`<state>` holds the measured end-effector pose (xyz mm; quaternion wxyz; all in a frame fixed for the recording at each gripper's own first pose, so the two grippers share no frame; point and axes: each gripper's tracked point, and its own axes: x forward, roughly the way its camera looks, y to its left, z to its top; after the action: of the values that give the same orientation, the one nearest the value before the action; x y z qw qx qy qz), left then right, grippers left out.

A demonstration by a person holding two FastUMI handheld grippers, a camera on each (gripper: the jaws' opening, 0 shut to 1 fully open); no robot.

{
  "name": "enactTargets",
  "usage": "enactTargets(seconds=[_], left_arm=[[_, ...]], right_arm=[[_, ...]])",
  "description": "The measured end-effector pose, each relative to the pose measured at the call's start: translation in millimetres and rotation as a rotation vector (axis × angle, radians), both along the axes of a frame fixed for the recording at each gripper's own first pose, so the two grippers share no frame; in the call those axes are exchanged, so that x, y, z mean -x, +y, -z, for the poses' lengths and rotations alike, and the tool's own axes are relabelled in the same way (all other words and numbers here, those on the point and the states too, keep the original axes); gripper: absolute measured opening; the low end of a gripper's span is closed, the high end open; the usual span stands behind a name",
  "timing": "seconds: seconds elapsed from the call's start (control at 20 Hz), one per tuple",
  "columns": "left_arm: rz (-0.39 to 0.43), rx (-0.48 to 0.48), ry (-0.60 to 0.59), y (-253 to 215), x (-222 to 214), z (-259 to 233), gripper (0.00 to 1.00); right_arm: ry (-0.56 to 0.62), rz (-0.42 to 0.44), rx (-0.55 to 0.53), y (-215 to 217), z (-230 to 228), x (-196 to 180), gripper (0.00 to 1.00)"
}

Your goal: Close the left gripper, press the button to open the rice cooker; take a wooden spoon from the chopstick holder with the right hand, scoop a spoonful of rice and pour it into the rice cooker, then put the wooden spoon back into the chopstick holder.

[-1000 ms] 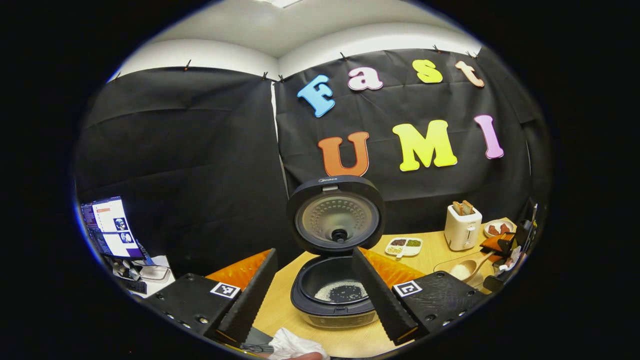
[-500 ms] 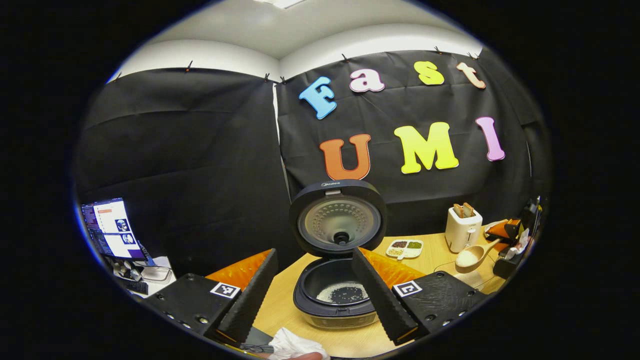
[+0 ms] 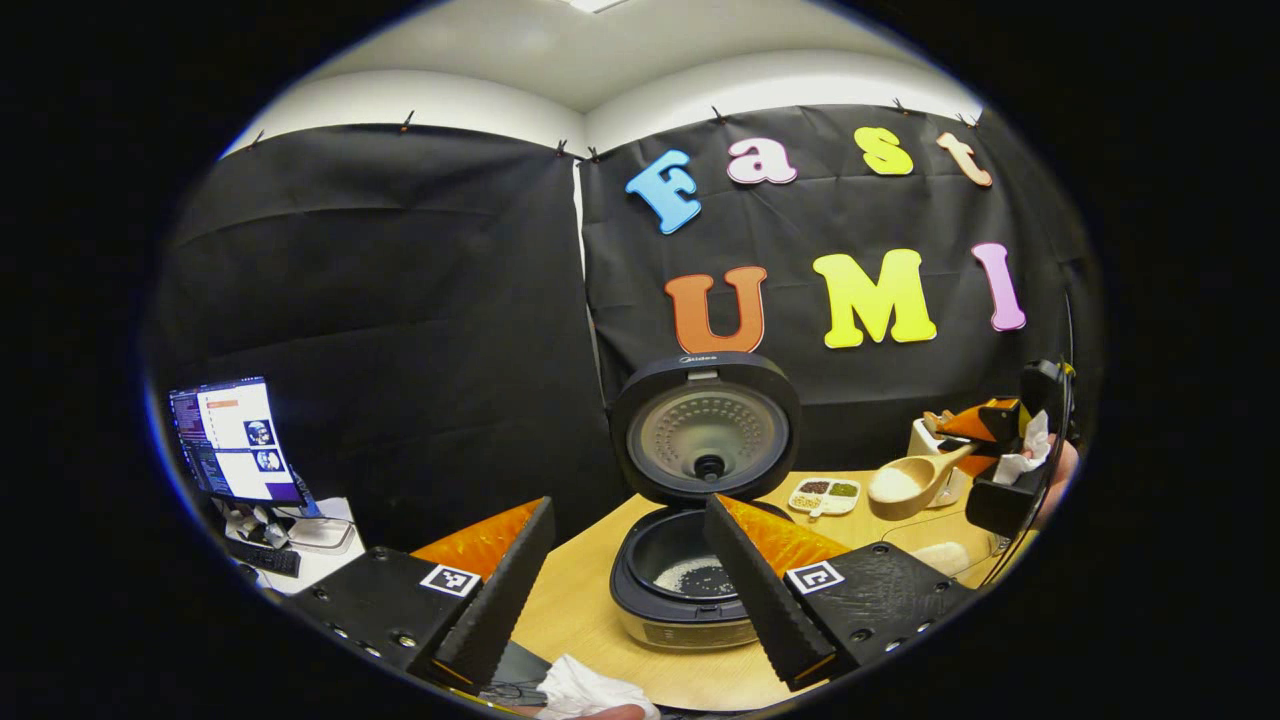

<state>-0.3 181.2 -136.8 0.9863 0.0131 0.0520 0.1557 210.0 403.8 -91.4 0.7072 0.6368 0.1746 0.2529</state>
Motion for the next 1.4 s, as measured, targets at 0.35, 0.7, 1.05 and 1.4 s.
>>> enactTargets(seconds=[0.35,0.7,1.05,1.4], left_arm=[[-0.063,0.008,0.020,28.6,17.8,6.6,0.96],[-0.108,0.006,0.030,52.0,32.1,12.5,0.96],[-0.109,0.002,0.036,52.1,32.6,12.9,0.95],[-0.105,-0.006,0.028,52.6,34.1,15.3,0.95]], right_arm=[[0.010,-0.098,0.048,120.6,1.1,22.5,0.23],[-0.115,-0.063,0.377,169.6,40.9,39.9,0.23],[-0.391,-0.003,0.710,195.5,32.7,48.5,0.23],[-0.753,0.106,1.131,220.5,10.7,62.7,0.23]])
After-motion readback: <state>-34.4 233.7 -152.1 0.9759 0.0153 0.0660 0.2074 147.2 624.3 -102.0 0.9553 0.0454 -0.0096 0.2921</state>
